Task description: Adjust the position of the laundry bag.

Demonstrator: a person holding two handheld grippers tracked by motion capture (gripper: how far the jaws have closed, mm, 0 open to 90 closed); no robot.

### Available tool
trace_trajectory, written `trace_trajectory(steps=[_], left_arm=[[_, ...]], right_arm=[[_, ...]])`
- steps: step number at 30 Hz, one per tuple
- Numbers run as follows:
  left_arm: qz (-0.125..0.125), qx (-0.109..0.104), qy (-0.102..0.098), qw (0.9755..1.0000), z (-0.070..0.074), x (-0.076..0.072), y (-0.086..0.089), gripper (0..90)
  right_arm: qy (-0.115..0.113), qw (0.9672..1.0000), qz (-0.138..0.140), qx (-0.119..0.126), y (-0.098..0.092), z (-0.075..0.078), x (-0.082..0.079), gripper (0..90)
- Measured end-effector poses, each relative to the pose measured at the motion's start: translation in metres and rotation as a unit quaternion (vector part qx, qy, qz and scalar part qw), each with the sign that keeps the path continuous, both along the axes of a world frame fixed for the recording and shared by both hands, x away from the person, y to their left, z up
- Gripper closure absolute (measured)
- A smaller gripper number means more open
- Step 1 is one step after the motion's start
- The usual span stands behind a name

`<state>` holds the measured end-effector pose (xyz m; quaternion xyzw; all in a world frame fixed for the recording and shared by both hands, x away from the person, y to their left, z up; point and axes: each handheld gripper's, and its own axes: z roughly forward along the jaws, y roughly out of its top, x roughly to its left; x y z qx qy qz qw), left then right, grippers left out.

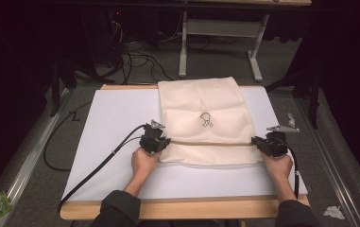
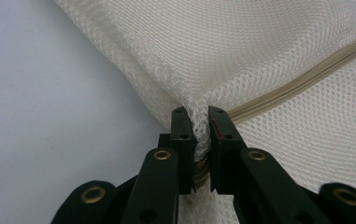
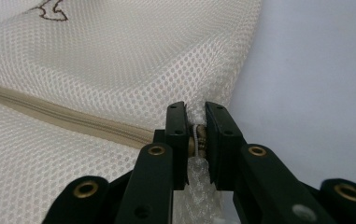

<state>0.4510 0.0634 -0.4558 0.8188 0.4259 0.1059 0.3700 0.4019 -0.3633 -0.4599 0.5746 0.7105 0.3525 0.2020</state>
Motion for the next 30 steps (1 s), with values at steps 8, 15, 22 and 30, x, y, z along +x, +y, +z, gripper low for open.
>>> trace_trajectory(steps=[8,15,22,30], left_arm=[[0.005,-0.001,-0.013,0.9999,0.012,0.006,0.012,82.7],[0.004,0.007,-0.021,0.9997,0.02,0.006,0.023,82.6],[0.008,0.002,-0.018,0.9998,0.022,0.006,0.036,82.7],[0.018,-0.003,-0.016,0.9997,0.023,0.004,0.051,82.6]], right_arm=[[-0.006,0.9999,0.005,0.009,0.011,0.006,0.004,81.8],[-0.01,0.9994,0.013,0.031,0.018,0.006,0.004,81.9],[-0.015,0.9987,0.026,0.041,0.027,0.006,0.003,81.9],[-0.012,0.9981,0.042,0.044,0.04,0.006,0.002,81.9]])
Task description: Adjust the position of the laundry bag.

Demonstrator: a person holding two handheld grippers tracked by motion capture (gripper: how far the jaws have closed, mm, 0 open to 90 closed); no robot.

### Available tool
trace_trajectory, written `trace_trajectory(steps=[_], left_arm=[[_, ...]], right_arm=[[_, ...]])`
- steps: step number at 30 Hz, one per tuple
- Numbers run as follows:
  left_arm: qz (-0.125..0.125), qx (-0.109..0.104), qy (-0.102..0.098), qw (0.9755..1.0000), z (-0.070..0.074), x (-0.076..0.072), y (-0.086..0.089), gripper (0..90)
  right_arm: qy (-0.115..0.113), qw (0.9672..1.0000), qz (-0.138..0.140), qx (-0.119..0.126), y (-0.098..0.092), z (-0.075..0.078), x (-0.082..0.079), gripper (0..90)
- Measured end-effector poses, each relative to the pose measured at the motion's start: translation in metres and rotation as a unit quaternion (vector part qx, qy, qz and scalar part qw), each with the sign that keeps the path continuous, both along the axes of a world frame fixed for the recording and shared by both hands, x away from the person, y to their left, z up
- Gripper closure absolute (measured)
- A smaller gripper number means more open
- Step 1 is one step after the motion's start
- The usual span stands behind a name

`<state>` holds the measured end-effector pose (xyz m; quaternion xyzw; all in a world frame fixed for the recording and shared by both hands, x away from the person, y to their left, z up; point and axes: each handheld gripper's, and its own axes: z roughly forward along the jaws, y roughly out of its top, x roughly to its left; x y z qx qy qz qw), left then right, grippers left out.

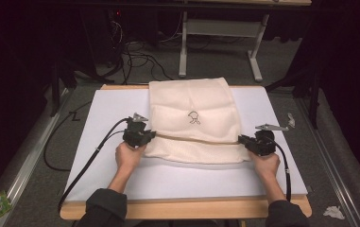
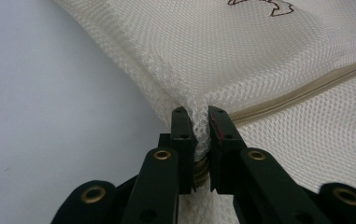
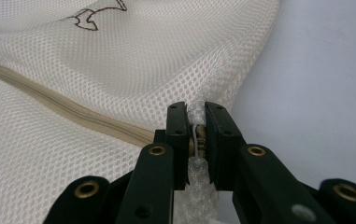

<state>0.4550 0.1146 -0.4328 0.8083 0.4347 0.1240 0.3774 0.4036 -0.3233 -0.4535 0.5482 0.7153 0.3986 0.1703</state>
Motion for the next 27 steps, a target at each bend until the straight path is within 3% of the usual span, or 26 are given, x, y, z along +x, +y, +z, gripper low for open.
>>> trace_trajectory(steps=[5,12,27], left_arm=[[0.004,-0.002,0.006,1.0,-0.003,-0.003,0.009,82.6],[0.006,-0.022,0.019,0.9996,-0.007,-0.007,0.023,82.3],[0.011,-0.035,0.029,0.9989,-0.012,-0.017,0.035,82.0]], right_arm=[[-0.004,0.9999,0.01,-0.003,0.008,0.002,-0.005,81.9],[-0.007,0.9997,0.022,0.001,0.017,0.002,-0.014,81.9],[-0.002,0.9994,0.033,0.007,0.023,0.0,-0.022,81.8]])
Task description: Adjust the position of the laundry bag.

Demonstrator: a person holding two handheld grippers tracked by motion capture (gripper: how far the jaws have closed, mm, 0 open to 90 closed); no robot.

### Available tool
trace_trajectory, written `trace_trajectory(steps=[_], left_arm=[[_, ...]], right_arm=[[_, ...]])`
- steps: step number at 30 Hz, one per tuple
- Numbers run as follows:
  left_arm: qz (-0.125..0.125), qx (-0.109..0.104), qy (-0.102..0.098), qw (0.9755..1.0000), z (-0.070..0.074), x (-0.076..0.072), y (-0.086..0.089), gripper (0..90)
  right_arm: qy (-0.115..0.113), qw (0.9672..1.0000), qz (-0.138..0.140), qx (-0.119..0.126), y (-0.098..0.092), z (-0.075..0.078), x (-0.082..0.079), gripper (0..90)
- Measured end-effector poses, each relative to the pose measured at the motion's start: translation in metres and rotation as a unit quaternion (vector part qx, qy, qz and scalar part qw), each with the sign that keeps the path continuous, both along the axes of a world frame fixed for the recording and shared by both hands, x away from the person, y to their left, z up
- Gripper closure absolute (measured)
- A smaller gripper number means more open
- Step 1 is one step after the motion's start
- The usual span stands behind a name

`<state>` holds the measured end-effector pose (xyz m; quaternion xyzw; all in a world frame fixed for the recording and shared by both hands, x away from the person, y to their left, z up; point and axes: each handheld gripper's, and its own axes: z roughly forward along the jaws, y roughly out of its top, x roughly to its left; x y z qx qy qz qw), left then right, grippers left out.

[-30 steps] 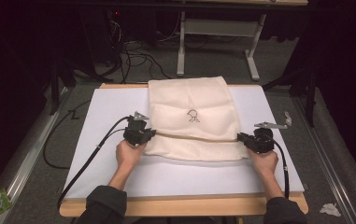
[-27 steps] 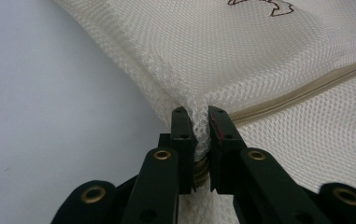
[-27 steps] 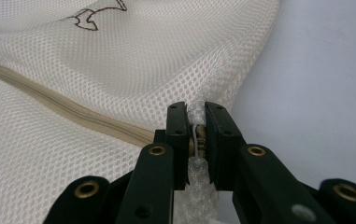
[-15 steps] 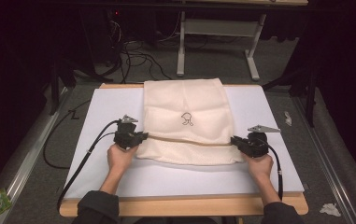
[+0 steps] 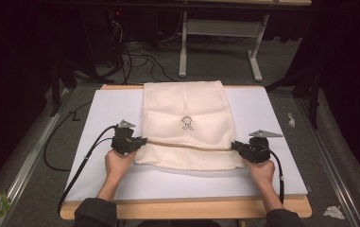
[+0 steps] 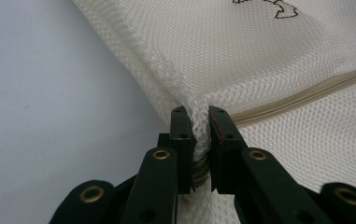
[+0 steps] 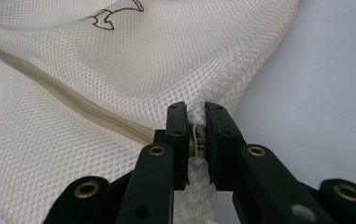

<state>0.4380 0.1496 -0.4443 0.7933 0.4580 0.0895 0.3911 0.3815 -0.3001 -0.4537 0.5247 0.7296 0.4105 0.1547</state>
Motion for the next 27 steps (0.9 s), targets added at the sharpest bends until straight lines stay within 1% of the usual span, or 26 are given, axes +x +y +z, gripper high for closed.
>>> trace_trajectory(steps=[3,4,7,9,10,11,13,16,18,20,22,25,27], left_arm=[[0.004,-0.003,0.002,1.0,-0.002,-0.004,0.005,81.9],[0.004,-0.001,0.005,1.0,-0.002,-0.006,0.007,81.8],[0.005,-0.002,0.007,1.0,-0.002,-0.008,0.01,81.7],[0.005,-0.002,0.008,1.0,-0.001,-0.011,0.013,81.7],[0.004,-0.001,0.008,1.0,-0.002,-0.013,0.013,81.7],[0.003,0.002,0.008,1.0,-0.002,-0.013,0.014,81.6],[0.004,0.002,0.007,1.0,-0.003,-0.015,0.017,81.6],[0.006,-0.004,0.006,1.0,-0.005,-0.017,0.02,81.4],[0.006,0.004,0.004,1.0,-0.006,-0.02,0.02,81.1],[0.005,0.001,0.002,1.0,-0.007,-0.023,0.02,80.9],[0.006,-0.001,0.002,1.0,-0.009,-0.026,0.022,80.9],[0.006,-0.001,0.008,1.0,-0.01,-0.03,0.023,80.9],[0.004,-0.001,0.007,1.0,-0.009,-0.031,0.023,80.9]], right_arm=[[-0.002,1.0,0.004,0.005,0.003,0.001,-0.002,81.8],[0.0,0.9999,0.006,0.01,0.004,0.0,-0.004,81.8],[0.005,0.9999,0.009,0.011,0.006,-0.001,-0.005,81.8],[0.006,0.9999,0.011,0.005,0.009,-0.002,-0.006,81.7],[0.002,0.9999,0.015,-0.006,0.012,-0.003,-0.007,81.7],[-0.002,0.9996,0.019,-0.023,0.015,-0.002,-0.009,81.7],[-0.005,0.9992,0.023,-0.033,0.019,-0.002,-0.012,81.6],[-0.007,0.9991,0.027,-0.03,0.022,-0.002,-0.015,81.5],[-0.004,0.9991,0.028,-0.031,0.022,-0.002,-0.016,81.5],[-0.005,0.9991,0.028,-0.031,0.023,-0.001,-0.018,81.5],[-0.009,0.9988,0.03,-0.038,0.024,-0.002,-0.019,81.4],[-0.007,0.9988,0.029,-0.039,0.025,-0.003,-0.022,81.4],[-0.007,0.9989,0.029,-0.037,0.025,-0.003,-0.024,81.3]])
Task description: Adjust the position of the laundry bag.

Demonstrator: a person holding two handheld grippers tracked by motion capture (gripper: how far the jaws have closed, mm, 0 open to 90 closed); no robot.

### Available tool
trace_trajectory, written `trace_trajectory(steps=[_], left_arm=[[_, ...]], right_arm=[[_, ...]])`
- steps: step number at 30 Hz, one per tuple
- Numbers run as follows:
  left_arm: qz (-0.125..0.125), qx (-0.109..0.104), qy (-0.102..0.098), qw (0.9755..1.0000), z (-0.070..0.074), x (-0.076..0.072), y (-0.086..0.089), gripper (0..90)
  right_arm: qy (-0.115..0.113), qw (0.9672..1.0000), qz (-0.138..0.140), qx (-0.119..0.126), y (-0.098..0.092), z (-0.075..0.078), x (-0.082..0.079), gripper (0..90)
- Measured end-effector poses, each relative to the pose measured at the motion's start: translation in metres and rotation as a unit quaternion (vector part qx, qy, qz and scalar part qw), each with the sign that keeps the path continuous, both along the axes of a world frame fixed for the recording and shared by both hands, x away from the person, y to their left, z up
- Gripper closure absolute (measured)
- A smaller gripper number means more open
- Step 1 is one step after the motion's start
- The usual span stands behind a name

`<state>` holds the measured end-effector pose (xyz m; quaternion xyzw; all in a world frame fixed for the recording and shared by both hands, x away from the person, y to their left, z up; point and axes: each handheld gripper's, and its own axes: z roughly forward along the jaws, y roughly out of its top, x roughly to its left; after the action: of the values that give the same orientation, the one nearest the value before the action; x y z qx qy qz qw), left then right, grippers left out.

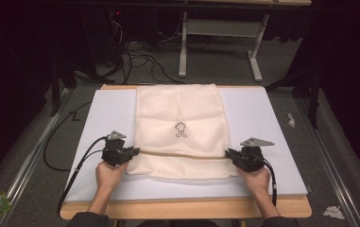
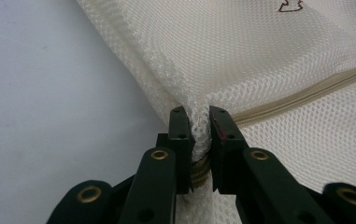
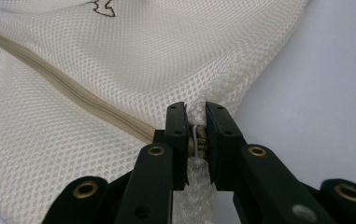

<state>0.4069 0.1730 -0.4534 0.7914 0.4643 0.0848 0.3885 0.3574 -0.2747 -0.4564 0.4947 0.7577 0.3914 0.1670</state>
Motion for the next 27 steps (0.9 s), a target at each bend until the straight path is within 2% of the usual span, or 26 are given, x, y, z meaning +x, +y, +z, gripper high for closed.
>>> trace_trajectory(steps=[7,13,18,22,27], left_arm=[[0.002,-0.003,0.002,1.0,-0.003,-0.004,0.003,80.5],[0.003,0.002,0.003,1.0,-0.006,-0.007,0.003,80.2],[0.004,0.017,0.006,0.9998,-0.008,-0.008,0.002,79.9],[0.008,0.018,0.004,0.9998,-0.011,-0.008,0.001,79.1],[0.008,0.028,0.002,0.9996,-0.013,-0.01,0.002,75.7]], right_arm=[[0.001,1.0,0.003,0.004,0.0,-0.004,-0.005,81.1],[0.004,1.0,0.003,0.004,0.001,-0.005,-0.008,81.0],[0.007,1.0,0.001,0.002,0.003,-0.005,-0.008,81.0],[0.014,0.9999,-0.002,0.007,0.001,-0.009,-0.008,80.7],[0.019,0.9998,0.004,-0.008,0.003,-0.009,-0.009,80.0]])
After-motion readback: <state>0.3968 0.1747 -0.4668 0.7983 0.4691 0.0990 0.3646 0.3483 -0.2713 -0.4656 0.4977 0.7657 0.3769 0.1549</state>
